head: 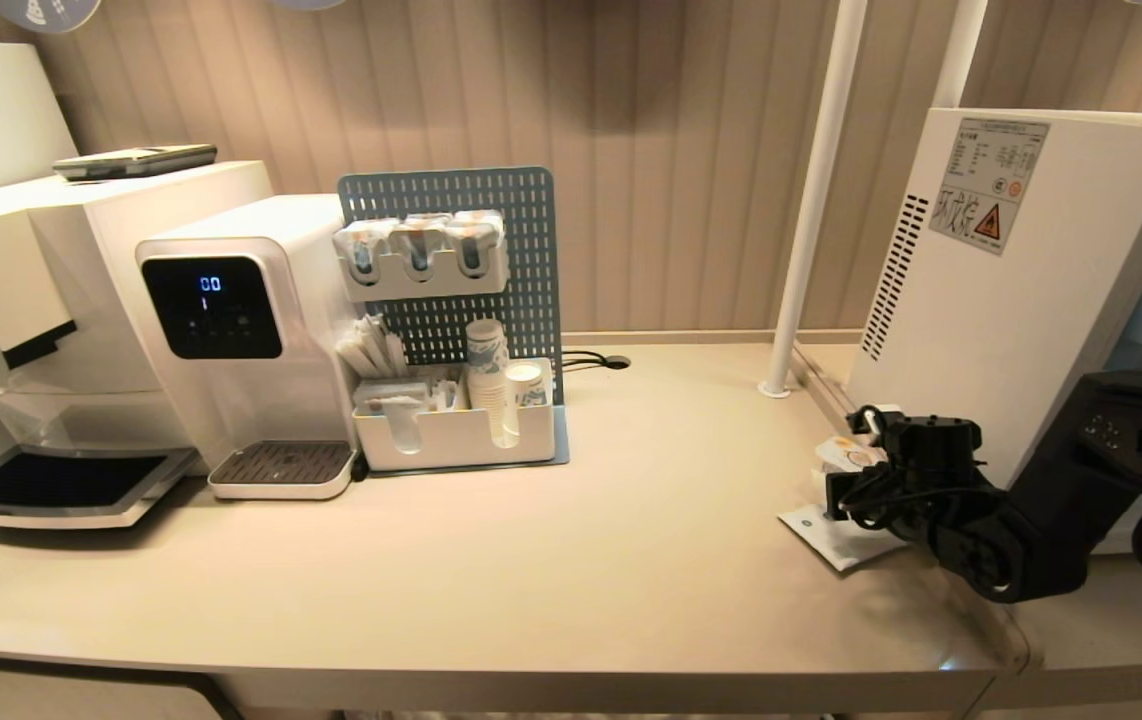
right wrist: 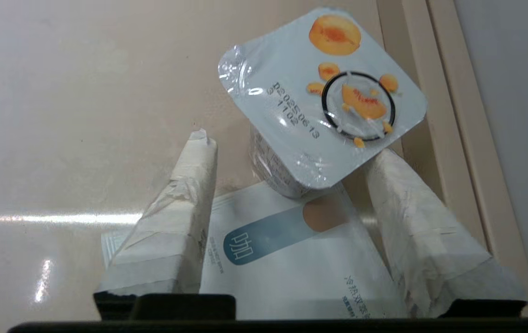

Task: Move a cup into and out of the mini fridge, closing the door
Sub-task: Put the yoghurt in the freezer

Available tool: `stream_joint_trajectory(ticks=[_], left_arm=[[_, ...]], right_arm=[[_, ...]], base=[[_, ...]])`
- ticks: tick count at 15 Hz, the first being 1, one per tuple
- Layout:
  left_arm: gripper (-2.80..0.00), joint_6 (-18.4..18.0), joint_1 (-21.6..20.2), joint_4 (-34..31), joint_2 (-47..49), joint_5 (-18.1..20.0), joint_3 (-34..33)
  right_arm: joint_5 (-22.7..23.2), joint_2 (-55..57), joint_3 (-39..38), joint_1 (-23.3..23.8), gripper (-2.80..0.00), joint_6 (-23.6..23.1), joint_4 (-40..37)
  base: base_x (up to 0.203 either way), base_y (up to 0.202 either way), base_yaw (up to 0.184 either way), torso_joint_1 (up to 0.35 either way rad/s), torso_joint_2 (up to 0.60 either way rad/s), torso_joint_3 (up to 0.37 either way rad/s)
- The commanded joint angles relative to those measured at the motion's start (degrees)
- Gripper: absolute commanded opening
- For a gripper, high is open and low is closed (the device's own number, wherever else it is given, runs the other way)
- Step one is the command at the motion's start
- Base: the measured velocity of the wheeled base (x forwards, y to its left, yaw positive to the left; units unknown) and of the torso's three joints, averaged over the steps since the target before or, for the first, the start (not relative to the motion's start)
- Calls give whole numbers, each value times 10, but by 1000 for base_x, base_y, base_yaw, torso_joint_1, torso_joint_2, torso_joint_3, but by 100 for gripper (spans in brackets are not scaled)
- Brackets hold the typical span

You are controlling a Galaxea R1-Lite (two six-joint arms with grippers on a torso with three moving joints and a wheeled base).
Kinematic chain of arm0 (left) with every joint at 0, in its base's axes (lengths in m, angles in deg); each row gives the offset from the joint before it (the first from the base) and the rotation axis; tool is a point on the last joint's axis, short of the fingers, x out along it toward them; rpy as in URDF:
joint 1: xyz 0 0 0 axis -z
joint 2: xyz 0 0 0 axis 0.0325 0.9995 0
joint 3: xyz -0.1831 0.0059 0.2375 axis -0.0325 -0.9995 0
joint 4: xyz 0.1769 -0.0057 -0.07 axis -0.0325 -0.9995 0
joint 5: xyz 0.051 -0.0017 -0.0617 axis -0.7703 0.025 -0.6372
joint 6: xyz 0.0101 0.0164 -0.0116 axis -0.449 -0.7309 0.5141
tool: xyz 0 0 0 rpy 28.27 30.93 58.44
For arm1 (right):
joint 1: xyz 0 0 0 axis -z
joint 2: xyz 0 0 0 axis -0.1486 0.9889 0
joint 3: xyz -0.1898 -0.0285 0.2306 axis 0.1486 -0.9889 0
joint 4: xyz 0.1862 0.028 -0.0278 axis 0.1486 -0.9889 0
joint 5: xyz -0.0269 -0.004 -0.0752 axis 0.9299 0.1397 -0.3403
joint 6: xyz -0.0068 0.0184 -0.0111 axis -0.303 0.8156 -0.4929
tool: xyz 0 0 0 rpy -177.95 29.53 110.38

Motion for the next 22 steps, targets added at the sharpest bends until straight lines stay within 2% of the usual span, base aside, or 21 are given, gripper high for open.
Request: stream_joint_trajectory(ticks=[1,14,21,22], left_arm=[[-280,1,0,0,1,0,0],[-280,2,0,0,1,0,0],[-280,2,0,1,1,0,0],[-280,2,0,1,1,0,0]], right_arm=[[0,2,22,8,0,-1,-10],[6,49,145,21,0,-17,-94],[13,62,152,21,0,-17,-101],[13,62,153,21,-280,-17,-102]], base=[[0,0,0,0,0,0],[0,0,0,0,0,0],[0,0,0,0,0,0],[0,0,0,0,0,0]])
